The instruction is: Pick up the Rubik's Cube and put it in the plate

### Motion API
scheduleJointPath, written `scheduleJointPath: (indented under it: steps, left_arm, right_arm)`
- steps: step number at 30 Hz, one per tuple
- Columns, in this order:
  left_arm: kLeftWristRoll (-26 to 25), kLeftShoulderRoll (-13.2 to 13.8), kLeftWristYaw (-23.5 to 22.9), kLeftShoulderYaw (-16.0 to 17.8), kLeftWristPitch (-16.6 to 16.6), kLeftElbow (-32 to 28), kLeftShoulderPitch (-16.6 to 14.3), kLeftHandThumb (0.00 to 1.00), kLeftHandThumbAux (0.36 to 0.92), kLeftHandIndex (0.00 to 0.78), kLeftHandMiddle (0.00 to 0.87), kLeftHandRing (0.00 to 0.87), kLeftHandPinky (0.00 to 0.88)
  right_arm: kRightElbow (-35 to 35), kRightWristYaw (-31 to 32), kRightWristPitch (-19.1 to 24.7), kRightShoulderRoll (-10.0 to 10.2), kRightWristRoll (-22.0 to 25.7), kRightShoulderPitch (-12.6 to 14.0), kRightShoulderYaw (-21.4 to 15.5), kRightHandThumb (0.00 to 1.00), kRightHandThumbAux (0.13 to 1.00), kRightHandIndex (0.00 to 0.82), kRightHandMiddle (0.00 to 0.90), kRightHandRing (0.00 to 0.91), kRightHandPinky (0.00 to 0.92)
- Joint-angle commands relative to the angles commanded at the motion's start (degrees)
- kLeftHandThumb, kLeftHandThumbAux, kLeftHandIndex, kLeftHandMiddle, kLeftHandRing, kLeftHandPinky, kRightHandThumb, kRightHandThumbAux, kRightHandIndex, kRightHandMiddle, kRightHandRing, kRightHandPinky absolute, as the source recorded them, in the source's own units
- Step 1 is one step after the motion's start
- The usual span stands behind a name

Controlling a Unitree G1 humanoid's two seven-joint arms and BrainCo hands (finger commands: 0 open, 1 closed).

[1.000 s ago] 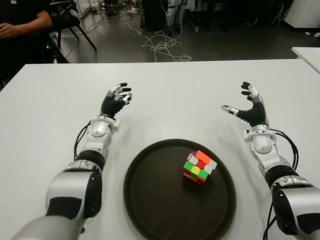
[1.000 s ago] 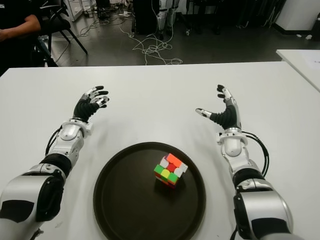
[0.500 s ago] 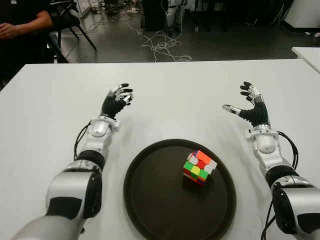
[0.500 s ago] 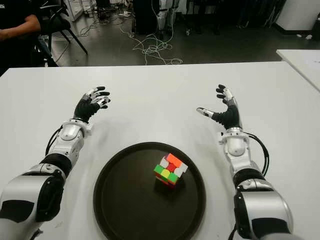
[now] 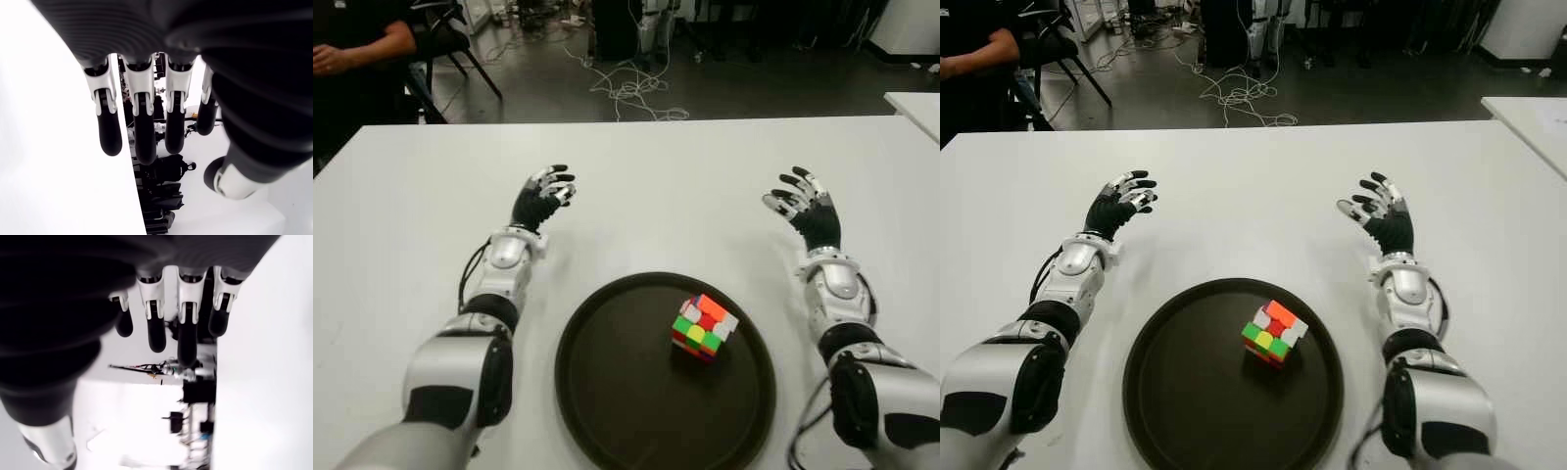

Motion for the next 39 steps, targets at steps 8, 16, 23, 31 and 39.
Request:
scheduleJointPath:
  steps: [8,16,23,31,39]
  left_arm:
    - [-0.14,0.0,0.1,0.34,0.25,0.06,-0.11,0.251,0.735,0.223,0.278,0.299,0.326]
    - [-0.02,0.02,0.34,0.48,0.31,0.13,-0.13,0.264,0.723,0.216,0.277,0.3,0.329]
    - [0.17,0.07,0.29,0.4,-0.07,0.12,-0.06,0.257,0.718,0.214,0.277,0.3,0.329]
    - [0.37,0.11,0.31,0.29,-0.26,0.15,-0.06,0.244,0.73,0.214,0.276,0.294,0.325]
    - [0.33,0.08,0.34,0.36,0.06,0.23,-0.14,0.253,0.726,0.209,0.274,0.294,0.323]
  right_arm:
    - [0.36,-2.38,-0.28,0.4,-0.88,-0.17,-0.15,0.037,0.767,0.198,0.258,0.272,0.327]
    - [0.68,-6.04,-1.74,0.27,-3.0,-0.02,1.08,0.039,0.772,0.205,0.269,0.281,0.335]
    - [1.06,-9.8,-3.33,-0.22,-6.49,0.3,2.89,0.005,0.797,0.21,0.27,0.28,0.301]
    - [1.41,-12.71,-4.13,-0.68,-9.21,0.5,4.33,0.002,0.787,0.218,0.281,0.287,0.28]
    - [1.5,-13.87,-3.99,-1.05,-10.41,0.5,5.08,0.0,0.767,0.22,0.282,0.285,0.264]
